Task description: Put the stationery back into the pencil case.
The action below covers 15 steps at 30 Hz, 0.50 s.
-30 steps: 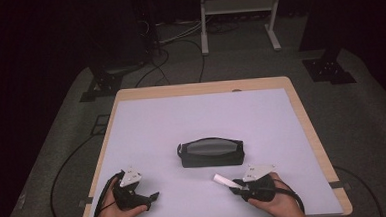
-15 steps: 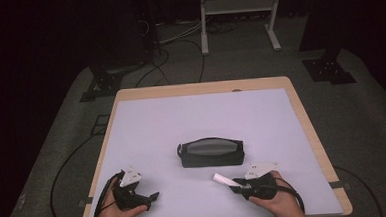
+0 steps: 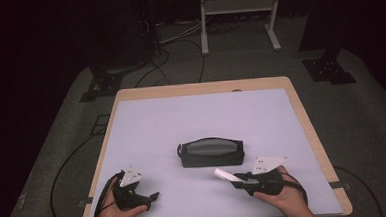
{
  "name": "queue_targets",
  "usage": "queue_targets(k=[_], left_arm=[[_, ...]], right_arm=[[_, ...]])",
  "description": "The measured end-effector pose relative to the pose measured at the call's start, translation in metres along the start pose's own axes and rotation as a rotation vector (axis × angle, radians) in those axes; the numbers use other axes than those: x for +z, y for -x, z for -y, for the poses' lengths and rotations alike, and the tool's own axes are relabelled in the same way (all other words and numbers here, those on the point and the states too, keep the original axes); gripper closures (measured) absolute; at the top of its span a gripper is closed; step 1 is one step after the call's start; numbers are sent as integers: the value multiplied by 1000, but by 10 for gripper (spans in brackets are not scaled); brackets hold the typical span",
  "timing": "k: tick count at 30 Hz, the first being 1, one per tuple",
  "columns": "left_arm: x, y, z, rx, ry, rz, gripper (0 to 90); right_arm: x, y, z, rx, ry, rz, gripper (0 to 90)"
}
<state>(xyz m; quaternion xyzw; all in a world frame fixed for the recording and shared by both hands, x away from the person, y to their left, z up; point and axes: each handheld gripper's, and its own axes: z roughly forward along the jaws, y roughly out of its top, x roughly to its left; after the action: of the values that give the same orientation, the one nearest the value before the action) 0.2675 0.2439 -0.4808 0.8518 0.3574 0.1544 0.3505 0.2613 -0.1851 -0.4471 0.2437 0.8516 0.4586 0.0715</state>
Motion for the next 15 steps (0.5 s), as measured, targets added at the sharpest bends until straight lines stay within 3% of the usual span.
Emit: queue_targets(k=[15], left_arm=[[0, 0, 0, 1, 0, 0, 0]], right_arm=[[-17, 8, -18, -54, 22, -4, 705]])
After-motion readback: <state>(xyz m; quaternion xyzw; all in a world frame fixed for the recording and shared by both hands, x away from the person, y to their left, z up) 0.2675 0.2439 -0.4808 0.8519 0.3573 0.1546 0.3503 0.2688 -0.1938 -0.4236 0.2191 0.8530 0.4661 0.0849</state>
